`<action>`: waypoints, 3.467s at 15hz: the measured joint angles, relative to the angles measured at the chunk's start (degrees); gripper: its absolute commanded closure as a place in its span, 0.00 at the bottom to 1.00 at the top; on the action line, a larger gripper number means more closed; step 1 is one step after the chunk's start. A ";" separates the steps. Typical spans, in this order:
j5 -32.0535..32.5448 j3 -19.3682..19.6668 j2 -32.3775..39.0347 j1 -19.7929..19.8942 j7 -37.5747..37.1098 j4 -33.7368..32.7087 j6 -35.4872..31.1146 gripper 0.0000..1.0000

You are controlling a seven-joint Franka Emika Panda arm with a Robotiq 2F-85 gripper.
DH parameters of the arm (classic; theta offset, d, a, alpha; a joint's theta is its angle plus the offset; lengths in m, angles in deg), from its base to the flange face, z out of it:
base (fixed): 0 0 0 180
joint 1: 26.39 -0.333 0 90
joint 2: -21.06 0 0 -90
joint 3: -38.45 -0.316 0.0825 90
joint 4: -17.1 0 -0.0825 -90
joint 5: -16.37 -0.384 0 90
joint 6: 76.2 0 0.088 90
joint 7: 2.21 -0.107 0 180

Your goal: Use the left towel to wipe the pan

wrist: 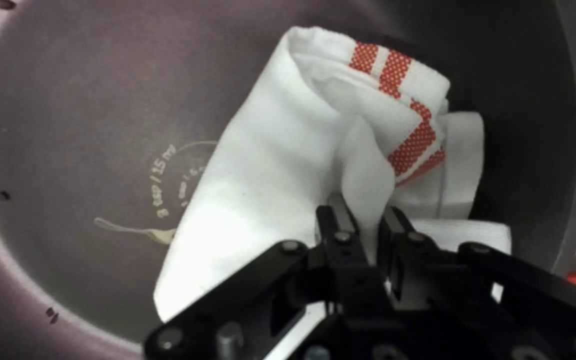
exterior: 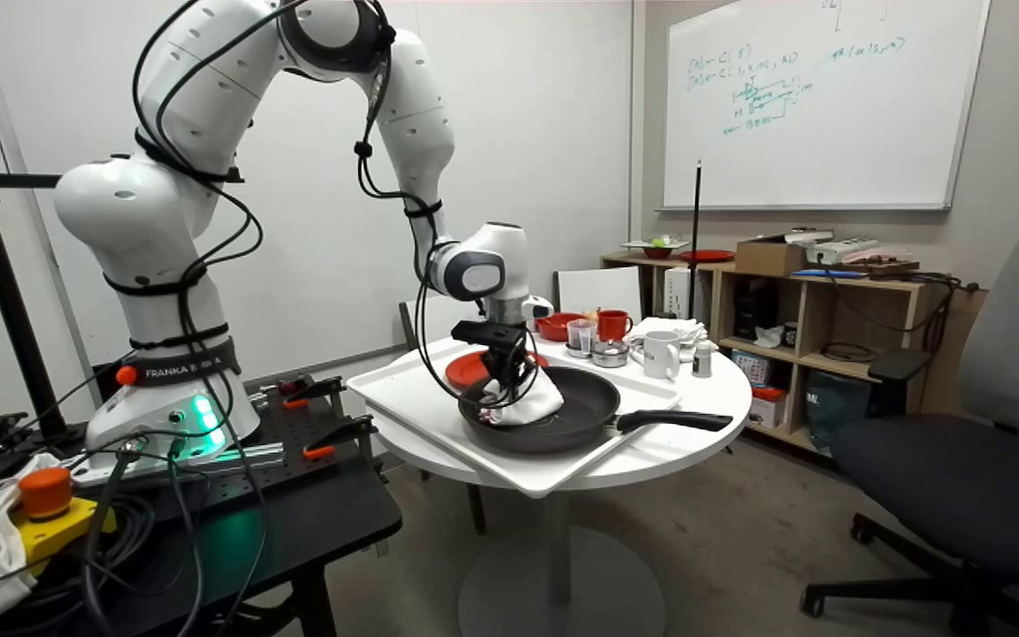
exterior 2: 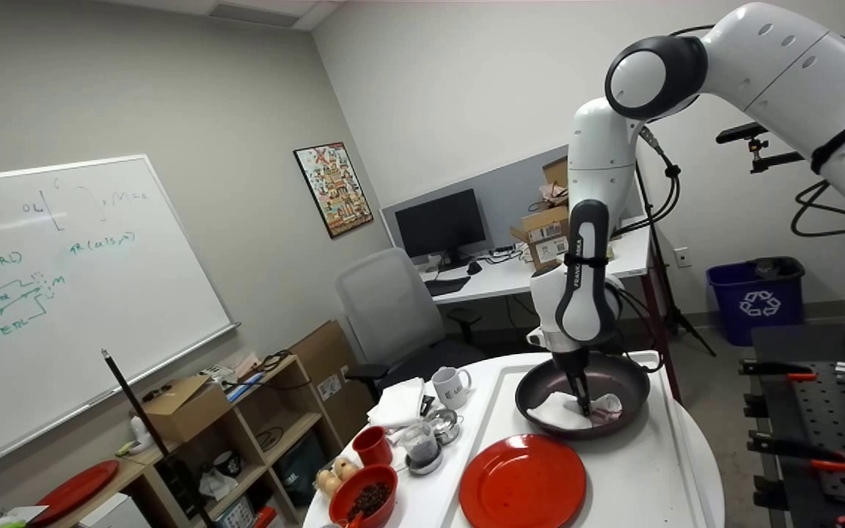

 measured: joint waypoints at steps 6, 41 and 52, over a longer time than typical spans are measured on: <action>-7.52 -3.56 2.52 8.69 2.20 -8.93 4.83 0.97; -9.90 0.17 10.80 1.40 1.03 -19.66 6.59 0.97; -6.94 -3.35 5.57 2.44 6.48 -7.31 2.80 0.97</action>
